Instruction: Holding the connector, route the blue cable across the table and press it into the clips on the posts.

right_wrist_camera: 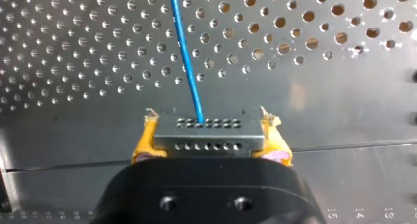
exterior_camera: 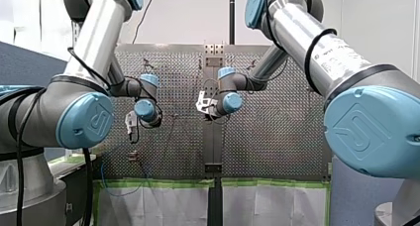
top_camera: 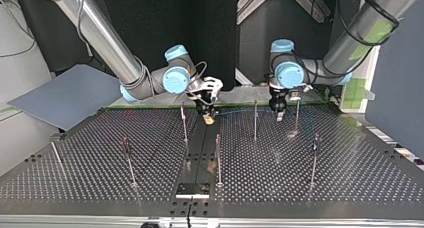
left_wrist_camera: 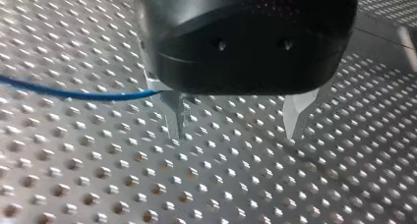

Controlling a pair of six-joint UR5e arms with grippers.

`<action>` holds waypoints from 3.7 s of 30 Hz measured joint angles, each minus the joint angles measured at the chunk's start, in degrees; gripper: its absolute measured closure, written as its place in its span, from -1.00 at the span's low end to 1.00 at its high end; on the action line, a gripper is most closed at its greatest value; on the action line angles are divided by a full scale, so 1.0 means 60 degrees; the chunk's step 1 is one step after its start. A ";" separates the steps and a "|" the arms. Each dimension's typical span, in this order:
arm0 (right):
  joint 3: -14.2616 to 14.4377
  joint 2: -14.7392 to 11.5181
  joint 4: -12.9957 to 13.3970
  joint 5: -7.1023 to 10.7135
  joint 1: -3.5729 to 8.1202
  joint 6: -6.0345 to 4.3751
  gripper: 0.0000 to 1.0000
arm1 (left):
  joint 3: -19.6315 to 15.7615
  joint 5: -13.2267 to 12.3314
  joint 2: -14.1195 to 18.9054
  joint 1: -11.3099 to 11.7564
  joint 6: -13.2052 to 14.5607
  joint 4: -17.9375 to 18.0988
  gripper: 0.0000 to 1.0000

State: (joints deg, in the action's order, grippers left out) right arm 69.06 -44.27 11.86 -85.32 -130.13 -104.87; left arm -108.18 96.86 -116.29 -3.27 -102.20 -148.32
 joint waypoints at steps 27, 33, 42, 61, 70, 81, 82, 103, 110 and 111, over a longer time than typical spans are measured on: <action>-0.0002 0.0000 -0.0011 0.0125 0.0079 -0.0050 1.00 | -0.2306 0.0994 0.2308 0.0000 -0.0144 0.0548 -1.00; -0.0001 0.0001 -0.0023 0.0164 0.0159 -0.0049 1.00 | -0.2691 0.1104 0.2719 0.0000 -0.0230 0.0739 -1.00; -0.0001 0.0001 -0.0037 0.0191 0.0175 -0.0026 1.00 | -0.2654 0.0512 0.2806 0.0000 -0.0620 0.1059 -1.00; -0.0003 0.0002 -0.0027 0.0308 0.0172 -0.0036 1.00 | -0.2650 -0.1005 0.2805 -0.0383 -0.1608 0.1509 -1.00; -0.0001 0.0002 -0.0026 0.0317 0.0183 -0.0054 1.00 | -0.2656 -0.1731 0.2799 -0.1102 -0.1841 0.1482 -1.00; 0.0000 0.0001 -0.0021 0.0315 0.0309 -0.0052 1.00 | -0.2247 -0.1619 0.2281 -0.2101 -0.1590 0.1244 -1.00; -0.0001 0.0000 -0.0022 0.0321 0.0310 -0.0049 1.00 | -0.2157 -0.1535 0.2187 -0.2198 -0.1502 0.1165 -1.00; -0.0001 0.0000 -0.0022 0.0404 0.0362 -0.0055 1.00 | -0.0454 0.0159 0.1276 -0.3647 -0.0650 0.0087 -1.00; 0.0000 0.0000 -0.0034 0.0423 0.0366 -0.0058 1.00 | -0.0228 0.0759 0.1272 -0.3184 -0.0287 -0.0264 -1.00; 0.0000 0.0000 -0.0035 0.0423 0.0368 -0.0058 1.00 | -0.0224 0.0840 0.1272 -0.3136 -0.0244 -0.0299 -1.00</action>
State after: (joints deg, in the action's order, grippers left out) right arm 69.06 -44.27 11.64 -82.79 -127.92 -105.22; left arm -109.53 101.89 -108.66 -22.09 -103.66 -150.11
